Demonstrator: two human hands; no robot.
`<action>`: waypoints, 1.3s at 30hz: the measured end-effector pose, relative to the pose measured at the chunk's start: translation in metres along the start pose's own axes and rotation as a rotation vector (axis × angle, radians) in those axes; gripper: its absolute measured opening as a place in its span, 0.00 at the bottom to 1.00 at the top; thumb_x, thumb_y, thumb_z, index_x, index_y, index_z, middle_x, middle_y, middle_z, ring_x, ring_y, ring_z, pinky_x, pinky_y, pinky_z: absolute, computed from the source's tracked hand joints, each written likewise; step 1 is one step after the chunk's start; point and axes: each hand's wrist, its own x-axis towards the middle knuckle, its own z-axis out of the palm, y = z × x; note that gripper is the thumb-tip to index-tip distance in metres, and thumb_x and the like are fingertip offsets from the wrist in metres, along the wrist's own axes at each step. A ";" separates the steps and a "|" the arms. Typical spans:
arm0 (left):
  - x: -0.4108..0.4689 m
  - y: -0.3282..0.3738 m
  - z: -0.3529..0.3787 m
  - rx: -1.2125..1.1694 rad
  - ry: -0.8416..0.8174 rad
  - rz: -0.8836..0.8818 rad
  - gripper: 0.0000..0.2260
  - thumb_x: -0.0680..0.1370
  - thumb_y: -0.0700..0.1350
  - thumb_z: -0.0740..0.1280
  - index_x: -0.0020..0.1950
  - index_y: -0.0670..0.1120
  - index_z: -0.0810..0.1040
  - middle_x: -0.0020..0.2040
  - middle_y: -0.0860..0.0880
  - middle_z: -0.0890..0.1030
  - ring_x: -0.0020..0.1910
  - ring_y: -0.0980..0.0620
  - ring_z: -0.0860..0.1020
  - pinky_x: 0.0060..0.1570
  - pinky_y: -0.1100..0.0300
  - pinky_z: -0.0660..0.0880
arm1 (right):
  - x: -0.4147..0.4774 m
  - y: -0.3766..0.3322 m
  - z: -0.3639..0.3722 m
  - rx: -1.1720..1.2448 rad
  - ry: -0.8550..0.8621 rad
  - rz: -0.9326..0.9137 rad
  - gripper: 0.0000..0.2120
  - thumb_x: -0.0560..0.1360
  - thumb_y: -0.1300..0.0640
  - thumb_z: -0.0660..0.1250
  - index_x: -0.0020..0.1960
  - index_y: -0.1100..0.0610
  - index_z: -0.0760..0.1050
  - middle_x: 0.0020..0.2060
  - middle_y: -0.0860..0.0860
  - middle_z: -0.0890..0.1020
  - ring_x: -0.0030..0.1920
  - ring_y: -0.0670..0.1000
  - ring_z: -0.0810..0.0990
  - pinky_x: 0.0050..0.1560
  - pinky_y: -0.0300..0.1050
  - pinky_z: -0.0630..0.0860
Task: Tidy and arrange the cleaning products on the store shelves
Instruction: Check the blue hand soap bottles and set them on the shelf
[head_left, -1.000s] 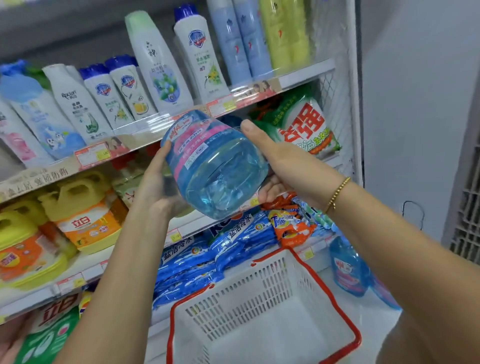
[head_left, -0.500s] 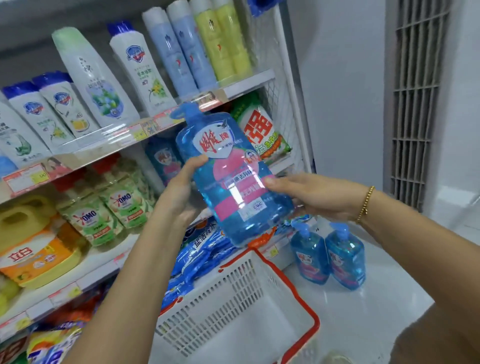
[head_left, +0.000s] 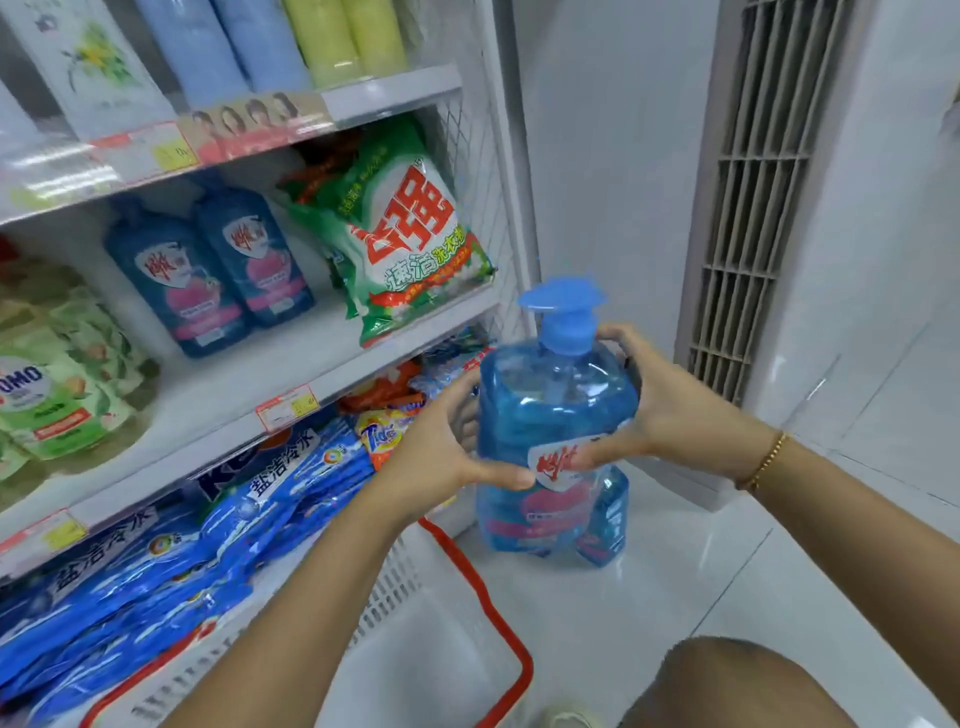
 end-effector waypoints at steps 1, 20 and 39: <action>0.008 -0.011 0.004 -0.010 -0.042 -0.025 0.41 0.60 0.29 0.79 0.68 0.52 0.69 0.61 0.53 0.81 0.61 0.53 0.78 0.59 0.58 0.76 | -0.002 0.016 0.001 -0.001 0.015 0.007 0.43 0.57 0.69 0.81 0.65 0.50 0.64 0.56 0.48 0.80 0.54 0.46 0.82 0.52 0.42 0.80; 0.072 -0.189 0.041 0.067 -0.171 -0.410 0.29 0.70 0.26 0.71 0.69 0.39 0.70 0.56 0.48 0.76 0.50 0.56 0.77 0.47 0.70 0.76 | -0.015 0.244 0.066 -0.201 0.450 0.219 0.42 0.53 0.55 0.84 0.60 0.37 0.67 0.55 0.39 0.76 0.54 0.40 0.75 0.53 0.41 0.74; 0.119 -0.172 0.021 0.620 -0.032 -0.320 0.28 0.76 0.43 0.70 0.74 0.45 0.65 0.77 0.49 0.59 0.74 0.50 0.60 0.69 0.60 0.59 | -0.011 0.267 0.084 -0.354 0.211 0.518 0.44 0.60 0.59 0.80 0.68 0.45 0.60 0.59 0.50 0.71 0.56 0.50 0.74 0.50 0.34 0.72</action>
